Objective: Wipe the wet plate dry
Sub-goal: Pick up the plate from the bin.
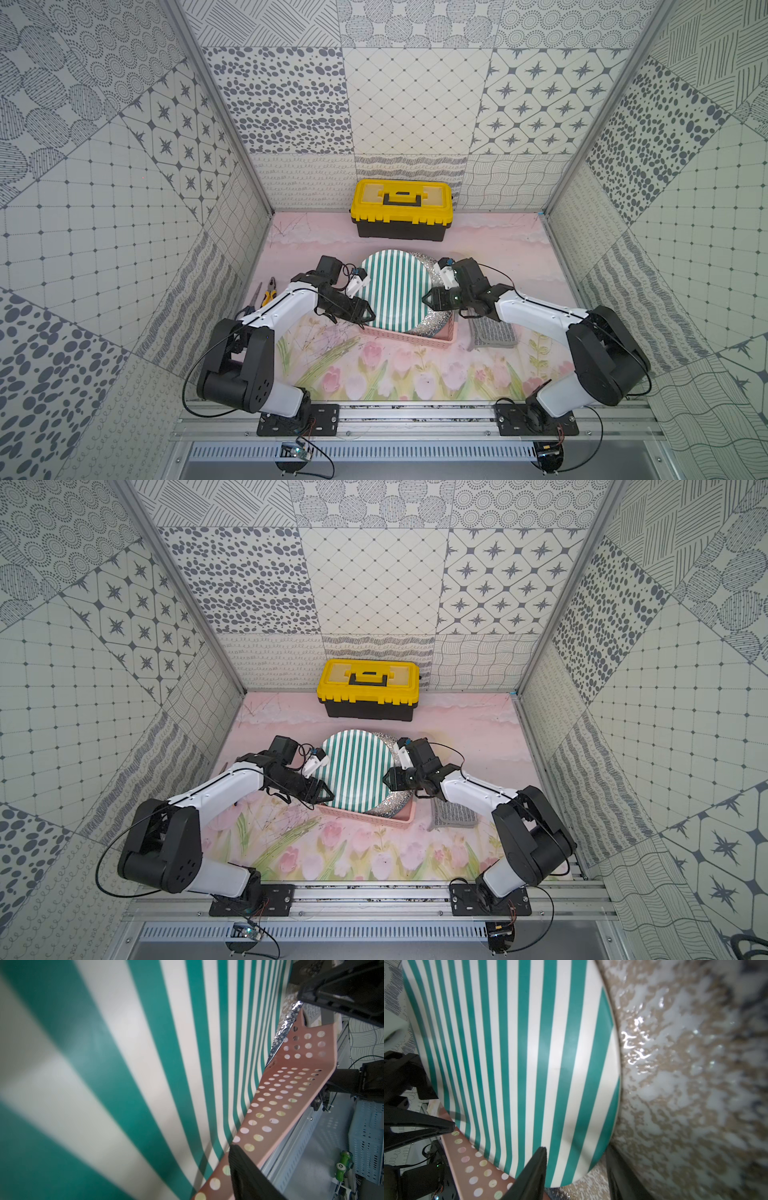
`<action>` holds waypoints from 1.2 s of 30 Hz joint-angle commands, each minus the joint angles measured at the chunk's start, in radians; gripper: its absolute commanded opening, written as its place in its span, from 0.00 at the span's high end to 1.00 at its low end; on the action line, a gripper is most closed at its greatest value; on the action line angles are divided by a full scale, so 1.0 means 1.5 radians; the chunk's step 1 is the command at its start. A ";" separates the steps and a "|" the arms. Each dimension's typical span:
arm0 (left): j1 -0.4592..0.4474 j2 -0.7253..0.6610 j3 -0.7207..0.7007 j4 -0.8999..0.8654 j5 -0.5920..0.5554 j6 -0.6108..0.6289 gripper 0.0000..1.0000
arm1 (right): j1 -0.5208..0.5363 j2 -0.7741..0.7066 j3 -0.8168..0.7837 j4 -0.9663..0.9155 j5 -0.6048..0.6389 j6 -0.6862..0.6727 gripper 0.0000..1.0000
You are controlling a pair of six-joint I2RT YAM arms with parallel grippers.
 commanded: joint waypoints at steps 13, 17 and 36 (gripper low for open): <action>0.000 -0.037 0.041 0.008 -0.115 0.039 0.00 | -0.005 0.026 0.004 0.007 0.020 0.018 0.49; 0.014 -0.037 0.075 -0.003 -0.128 0.049 0.00 | -0.005 0.028 0.003 0.006 0.026 0.019 0.49; 0.055 0.069 0.181 -0.013 -0.012 0.028 0.35 | -0.004 0.027 0.001 0.013 0.024 0.025 0.51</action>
